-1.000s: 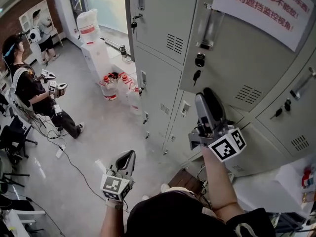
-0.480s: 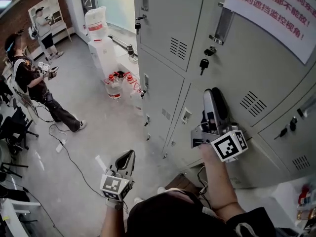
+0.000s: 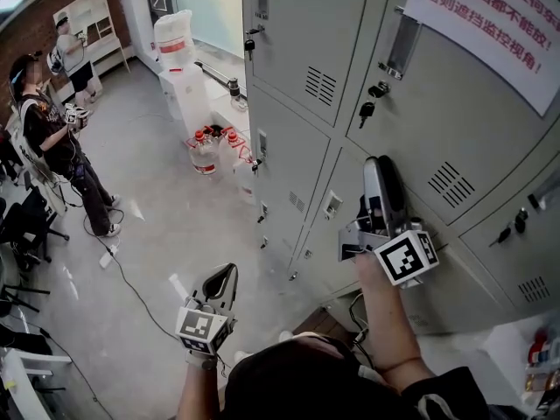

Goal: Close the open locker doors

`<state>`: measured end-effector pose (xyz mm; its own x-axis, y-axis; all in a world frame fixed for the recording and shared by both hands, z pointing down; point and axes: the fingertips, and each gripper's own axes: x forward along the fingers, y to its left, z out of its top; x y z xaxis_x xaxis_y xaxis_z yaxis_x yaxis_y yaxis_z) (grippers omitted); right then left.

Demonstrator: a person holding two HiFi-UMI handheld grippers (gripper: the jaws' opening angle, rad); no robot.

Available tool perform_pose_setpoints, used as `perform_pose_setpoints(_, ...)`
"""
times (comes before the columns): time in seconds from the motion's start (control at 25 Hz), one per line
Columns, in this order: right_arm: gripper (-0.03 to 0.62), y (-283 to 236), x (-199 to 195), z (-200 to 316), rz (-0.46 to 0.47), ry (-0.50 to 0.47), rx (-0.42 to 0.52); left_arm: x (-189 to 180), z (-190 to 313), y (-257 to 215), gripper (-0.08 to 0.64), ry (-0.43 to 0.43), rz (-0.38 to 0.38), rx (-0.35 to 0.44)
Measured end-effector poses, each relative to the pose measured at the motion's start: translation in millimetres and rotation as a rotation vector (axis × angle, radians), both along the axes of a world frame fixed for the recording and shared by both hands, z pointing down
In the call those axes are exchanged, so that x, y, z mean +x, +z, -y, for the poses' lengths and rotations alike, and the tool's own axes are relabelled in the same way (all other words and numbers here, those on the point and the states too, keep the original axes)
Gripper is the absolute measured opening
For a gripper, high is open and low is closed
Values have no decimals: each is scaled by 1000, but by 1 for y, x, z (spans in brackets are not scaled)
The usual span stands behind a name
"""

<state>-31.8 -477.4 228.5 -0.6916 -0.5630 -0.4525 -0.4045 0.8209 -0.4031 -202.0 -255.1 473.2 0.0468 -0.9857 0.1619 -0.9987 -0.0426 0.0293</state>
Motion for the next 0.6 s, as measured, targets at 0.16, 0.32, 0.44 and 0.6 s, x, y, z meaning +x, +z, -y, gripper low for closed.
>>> perform_pose_setpoints(0.16, 198, 6, -10, -15, -18, -36, 0, -5, -10, -3, 20, -2, -14, 12)
perform_pose_setpoints(0.32, 129, 20, -32, -44, -62, -123, 4, -13, -24, -2, 20, -9, -27, 15)
perform_pose_setpoints(0.44, 89, 37, -50, -70, -117, -163, 2, -16, -37, -1, 20, -4, -30, 8)
perform_pose_setpoints(0.6, 57, 66, -73, -107, -192, -229, -14, -21, -56, -1, 20, 8, -46, 12)
